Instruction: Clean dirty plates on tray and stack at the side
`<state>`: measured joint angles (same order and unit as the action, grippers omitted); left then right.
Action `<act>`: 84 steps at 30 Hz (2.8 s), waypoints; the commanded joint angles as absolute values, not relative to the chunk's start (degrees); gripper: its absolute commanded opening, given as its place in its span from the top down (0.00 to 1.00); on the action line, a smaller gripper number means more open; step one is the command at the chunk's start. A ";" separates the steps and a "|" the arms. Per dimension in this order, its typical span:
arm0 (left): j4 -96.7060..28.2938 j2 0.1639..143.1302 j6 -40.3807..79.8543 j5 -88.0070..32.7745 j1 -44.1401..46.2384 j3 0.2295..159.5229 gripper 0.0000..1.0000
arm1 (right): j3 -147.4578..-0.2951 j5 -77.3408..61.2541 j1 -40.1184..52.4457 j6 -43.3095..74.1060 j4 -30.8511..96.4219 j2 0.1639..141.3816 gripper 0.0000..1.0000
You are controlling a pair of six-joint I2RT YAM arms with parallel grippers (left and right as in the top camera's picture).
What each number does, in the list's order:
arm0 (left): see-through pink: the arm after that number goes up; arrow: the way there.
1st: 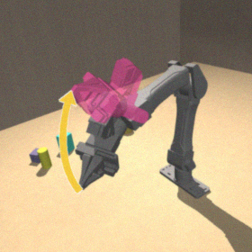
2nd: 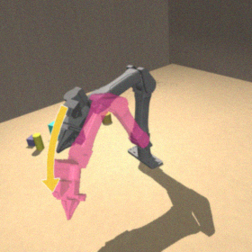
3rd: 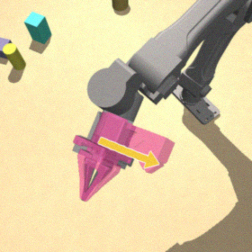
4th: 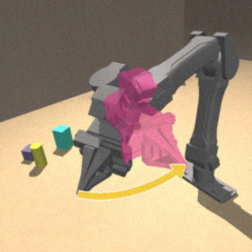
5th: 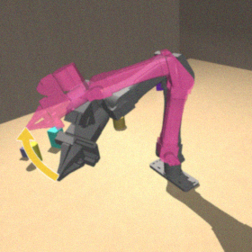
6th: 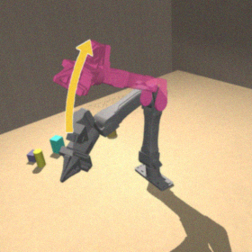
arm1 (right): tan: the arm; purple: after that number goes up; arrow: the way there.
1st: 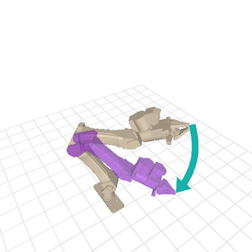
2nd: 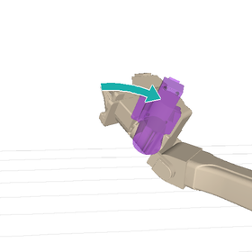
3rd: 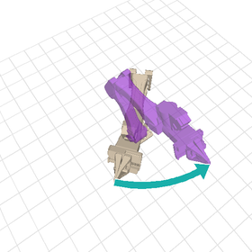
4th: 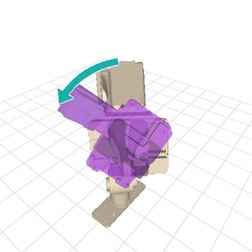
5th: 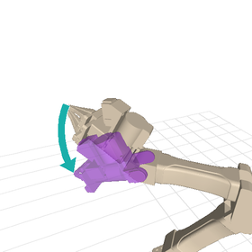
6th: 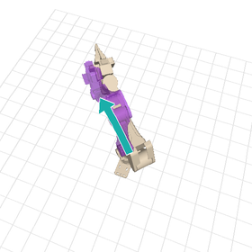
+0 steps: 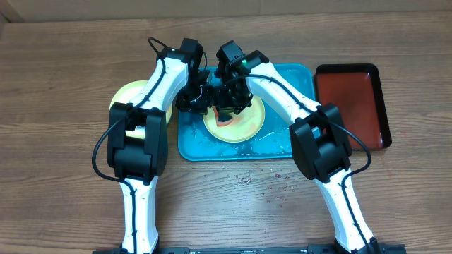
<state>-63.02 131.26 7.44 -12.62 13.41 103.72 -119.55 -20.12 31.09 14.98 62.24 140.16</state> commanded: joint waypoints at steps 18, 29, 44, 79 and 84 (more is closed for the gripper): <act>-63.18 132.00 6.20 -11.68 13.78 103.11 0.96 | -119.98 -10.15 18.37 14.94 77.67 140.70 0.96; -63.16 132.00 6.39 -13.63 13.78 103.11 0.96 | -119.96 -16.36 28.53 17.23 75.61 140.70 0.96; -63.13 132.00 6.39 -13.65 13.78 103.11 0.96 | -119.96 -7.22 28.73 30.98 62.78 140.70 0.96; -58.54 132.00 9.87 -14.13 15.99 99.39 0.96 | -128.31 -7.60 14.11 27.55 75.61 120.75 0.96; -59.37 130.74 9.85 -10.28 14.98 101.58 0.96 | -128.31 -7.57 14.11 27.49 77.30 120.75 0.96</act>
<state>-58.89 130.82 9.50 -16.16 15.51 101.41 -128.03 -7.90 13.69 28.18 76.99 120.90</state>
